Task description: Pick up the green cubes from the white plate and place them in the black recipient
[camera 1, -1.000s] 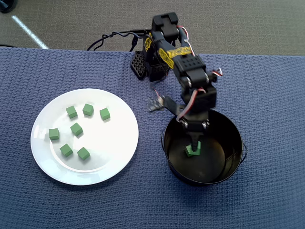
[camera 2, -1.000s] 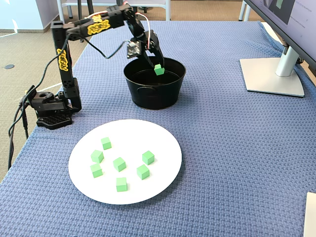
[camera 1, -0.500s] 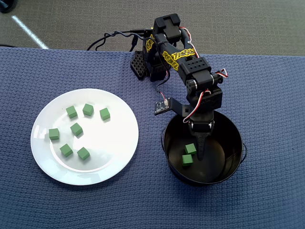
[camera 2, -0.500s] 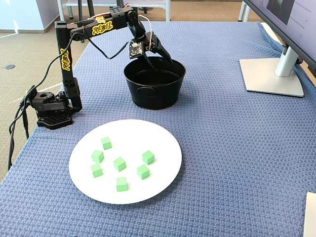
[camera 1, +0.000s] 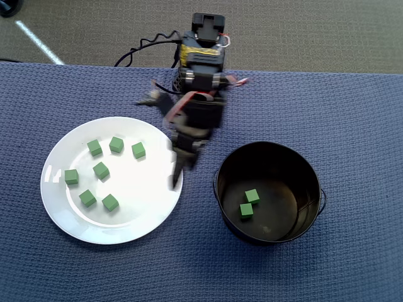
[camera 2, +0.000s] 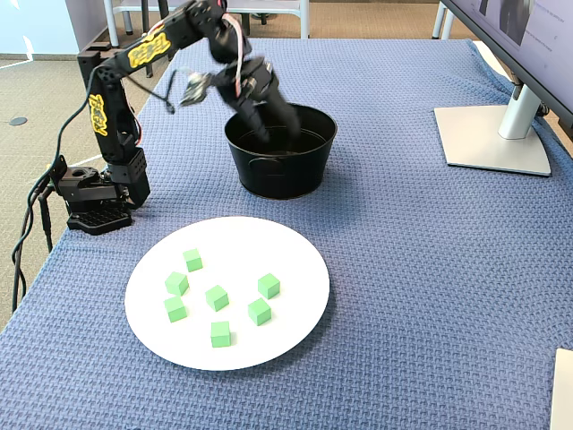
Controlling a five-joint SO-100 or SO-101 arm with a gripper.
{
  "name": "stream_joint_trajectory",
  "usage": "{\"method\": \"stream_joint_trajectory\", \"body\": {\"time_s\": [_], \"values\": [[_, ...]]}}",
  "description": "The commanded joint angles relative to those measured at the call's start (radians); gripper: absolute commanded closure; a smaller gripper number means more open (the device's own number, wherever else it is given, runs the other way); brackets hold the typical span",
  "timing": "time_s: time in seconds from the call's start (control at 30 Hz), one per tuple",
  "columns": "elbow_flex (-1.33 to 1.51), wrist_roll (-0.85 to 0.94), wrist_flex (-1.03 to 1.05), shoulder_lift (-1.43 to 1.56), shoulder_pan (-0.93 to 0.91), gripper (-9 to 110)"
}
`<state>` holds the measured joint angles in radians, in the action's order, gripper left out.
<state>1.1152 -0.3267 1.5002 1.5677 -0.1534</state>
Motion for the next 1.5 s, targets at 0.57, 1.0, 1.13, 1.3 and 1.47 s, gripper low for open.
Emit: {"method": "stream_joint_trajectory", "body": {"time_s": [0.57, 1.0, 1.13, 1.3, 1.47], "values": [[0.261, 0.189, -0.259, -0.229, -0.453, 79], [-0.112, 0.175, -0.183, -0.541, -0.491, 80], [-0.155, 0.167, -0.179, -0.572, -0.476, 80], [-0.186, 0.178, -0.172, -0.598, -0.426, 80], [-0.268, 0.153, -0.156, -0.666, -0.390, 81]]}}
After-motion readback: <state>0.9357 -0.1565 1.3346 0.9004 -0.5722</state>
